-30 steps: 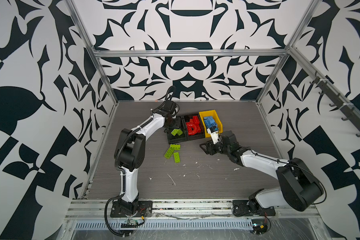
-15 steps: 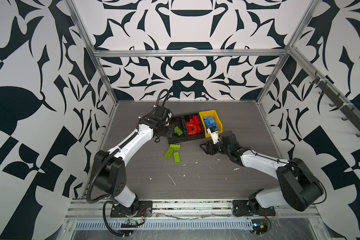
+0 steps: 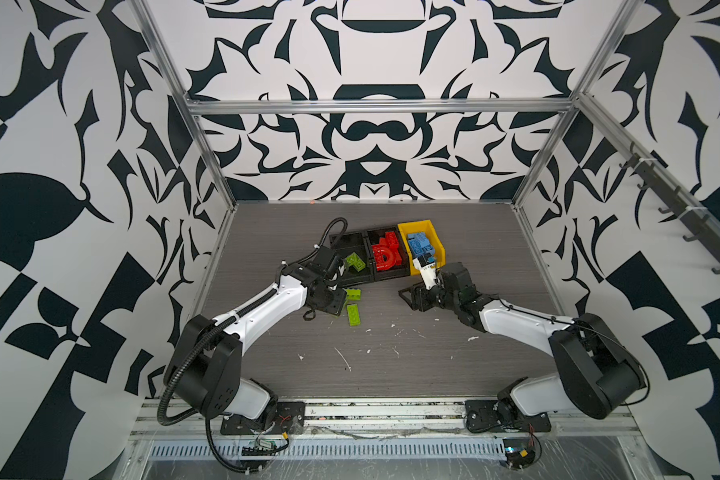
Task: Sort the legos into containers by color
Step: 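Move the left gripper back to the pile and grasp a lime-green brick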
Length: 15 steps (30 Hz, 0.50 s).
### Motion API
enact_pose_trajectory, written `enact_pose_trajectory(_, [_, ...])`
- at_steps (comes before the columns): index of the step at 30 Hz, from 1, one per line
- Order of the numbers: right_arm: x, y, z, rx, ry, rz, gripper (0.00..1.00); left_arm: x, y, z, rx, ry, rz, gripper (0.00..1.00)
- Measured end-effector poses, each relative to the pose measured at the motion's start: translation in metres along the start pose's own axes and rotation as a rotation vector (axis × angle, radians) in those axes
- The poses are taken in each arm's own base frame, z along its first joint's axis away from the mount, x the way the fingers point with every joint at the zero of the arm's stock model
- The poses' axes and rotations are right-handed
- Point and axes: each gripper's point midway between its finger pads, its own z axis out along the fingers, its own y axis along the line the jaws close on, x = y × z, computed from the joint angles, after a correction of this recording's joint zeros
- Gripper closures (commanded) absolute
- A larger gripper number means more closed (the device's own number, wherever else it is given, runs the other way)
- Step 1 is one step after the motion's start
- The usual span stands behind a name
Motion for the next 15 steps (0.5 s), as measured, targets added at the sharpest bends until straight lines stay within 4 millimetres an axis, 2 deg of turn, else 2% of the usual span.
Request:
enact_pose_trajectory(7, [0.001,0.001,0.001,-0.001,0.007,-0.003,0.34,0.010,-0.004,0.026,-0.018,0.074,0.052,0.42])
enact_pose_trajectory(15, [0.002,0.002,0.004,-0.009,0.019,-0.005,0.34,0.013,0.004,0.041,-0.064,0.107,0.077,0.38])
